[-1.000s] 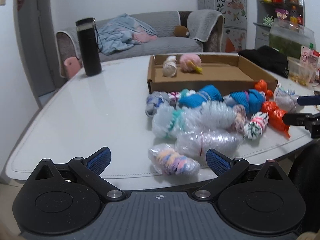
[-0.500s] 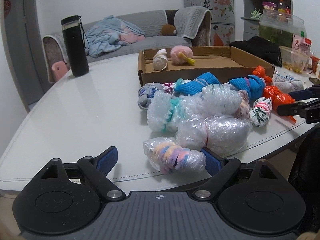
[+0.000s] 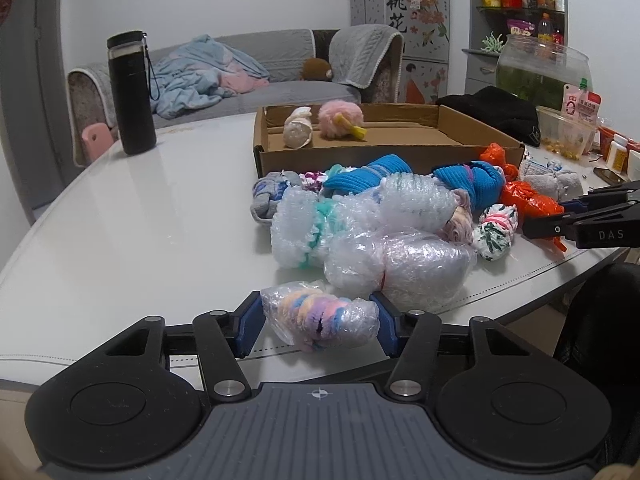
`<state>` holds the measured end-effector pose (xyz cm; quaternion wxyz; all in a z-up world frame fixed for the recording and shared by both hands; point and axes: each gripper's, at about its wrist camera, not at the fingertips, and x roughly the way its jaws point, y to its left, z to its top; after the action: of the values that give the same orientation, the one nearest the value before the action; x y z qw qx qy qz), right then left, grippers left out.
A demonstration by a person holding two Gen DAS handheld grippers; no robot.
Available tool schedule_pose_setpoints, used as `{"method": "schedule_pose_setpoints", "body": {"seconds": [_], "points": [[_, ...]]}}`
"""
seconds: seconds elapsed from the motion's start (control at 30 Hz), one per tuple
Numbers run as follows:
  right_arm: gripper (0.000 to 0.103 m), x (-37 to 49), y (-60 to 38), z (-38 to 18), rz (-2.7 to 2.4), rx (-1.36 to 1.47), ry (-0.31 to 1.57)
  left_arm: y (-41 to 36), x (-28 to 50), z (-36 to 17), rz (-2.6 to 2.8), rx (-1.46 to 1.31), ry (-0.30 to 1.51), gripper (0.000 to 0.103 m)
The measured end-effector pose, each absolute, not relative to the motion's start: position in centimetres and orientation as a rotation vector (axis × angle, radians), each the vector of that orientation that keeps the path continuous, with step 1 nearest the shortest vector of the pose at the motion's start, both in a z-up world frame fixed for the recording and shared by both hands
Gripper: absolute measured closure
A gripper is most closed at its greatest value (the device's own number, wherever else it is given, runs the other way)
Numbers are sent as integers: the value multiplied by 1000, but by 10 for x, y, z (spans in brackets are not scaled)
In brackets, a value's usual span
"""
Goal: Organize objects
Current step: 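Grasp the bubble-wrap roll with the left gripper while the right grasps the orange bag bundle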
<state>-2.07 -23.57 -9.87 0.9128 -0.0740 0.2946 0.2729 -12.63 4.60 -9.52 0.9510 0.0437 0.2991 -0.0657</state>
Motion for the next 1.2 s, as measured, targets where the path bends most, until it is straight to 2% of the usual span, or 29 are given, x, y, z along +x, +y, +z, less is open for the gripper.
{"method": "schedule_pose_setpoints", "body": {"seconds": [0.5, 1.2], "points": [[76, -22, -249, -75, 554, -128, 550, 61, -130, -78, -93, 117, 586, 41], [80, -13, -254, -94, 548, -127, 595, 66, -126, -88, -98, 110, 612, 42]]}}
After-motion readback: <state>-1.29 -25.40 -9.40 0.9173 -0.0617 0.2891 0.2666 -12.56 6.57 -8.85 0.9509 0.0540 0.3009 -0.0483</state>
